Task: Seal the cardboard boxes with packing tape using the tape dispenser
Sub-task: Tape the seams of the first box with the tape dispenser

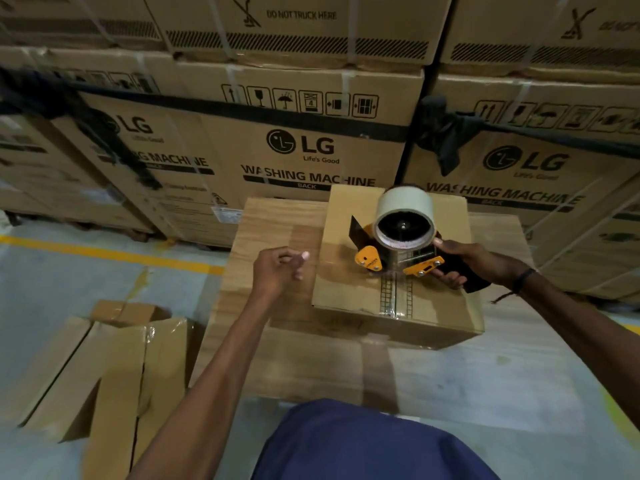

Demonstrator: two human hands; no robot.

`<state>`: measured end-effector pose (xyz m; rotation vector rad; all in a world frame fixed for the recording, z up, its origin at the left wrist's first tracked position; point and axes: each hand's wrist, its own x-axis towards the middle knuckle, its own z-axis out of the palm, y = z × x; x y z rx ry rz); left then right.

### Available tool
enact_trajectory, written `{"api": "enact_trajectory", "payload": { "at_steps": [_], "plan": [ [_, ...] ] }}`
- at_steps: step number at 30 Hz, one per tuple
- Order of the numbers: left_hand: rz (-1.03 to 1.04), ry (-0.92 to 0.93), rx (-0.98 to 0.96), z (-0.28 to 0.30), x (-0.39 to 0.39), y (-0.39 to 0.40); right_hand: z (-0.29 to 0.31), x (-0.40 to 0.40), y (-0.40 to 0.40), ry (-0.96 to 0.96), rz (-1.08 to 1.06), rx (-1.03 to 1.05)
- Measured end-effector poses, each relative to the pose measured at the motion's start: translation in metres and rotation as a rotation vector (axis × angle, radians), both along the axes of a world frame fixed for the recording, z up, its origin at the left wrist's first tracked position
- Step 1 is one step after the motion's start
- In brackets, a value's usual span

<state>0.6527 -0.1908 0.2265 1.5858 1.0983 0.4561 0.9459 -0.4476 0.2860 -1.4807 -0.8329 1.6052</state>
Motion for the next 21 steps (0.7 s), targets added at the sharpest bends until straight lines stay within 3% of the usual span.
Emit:
{"api": "enact_trajectory", "payload": {
  "at_steps": [3, 12, 21],
  "plan": [
    [-0.009, -0.058, 0.004, 0.005, -0.015, -0.018, -0.008, -0.004, -0.009, -0.091, 0.078, 0.002],
    [-0.043, -0.082, 0.152, -0.009, -0.042, -0.052, -0.017, -0.025, -0.024, -0.058, 0.109, -0.04],
    [-0.054, -0.105, 0.124, -0.027, -0.048, -0.064, -0.028, -0.03, -0.039, -0.067, 0.138, -0.071]
  ]
}}
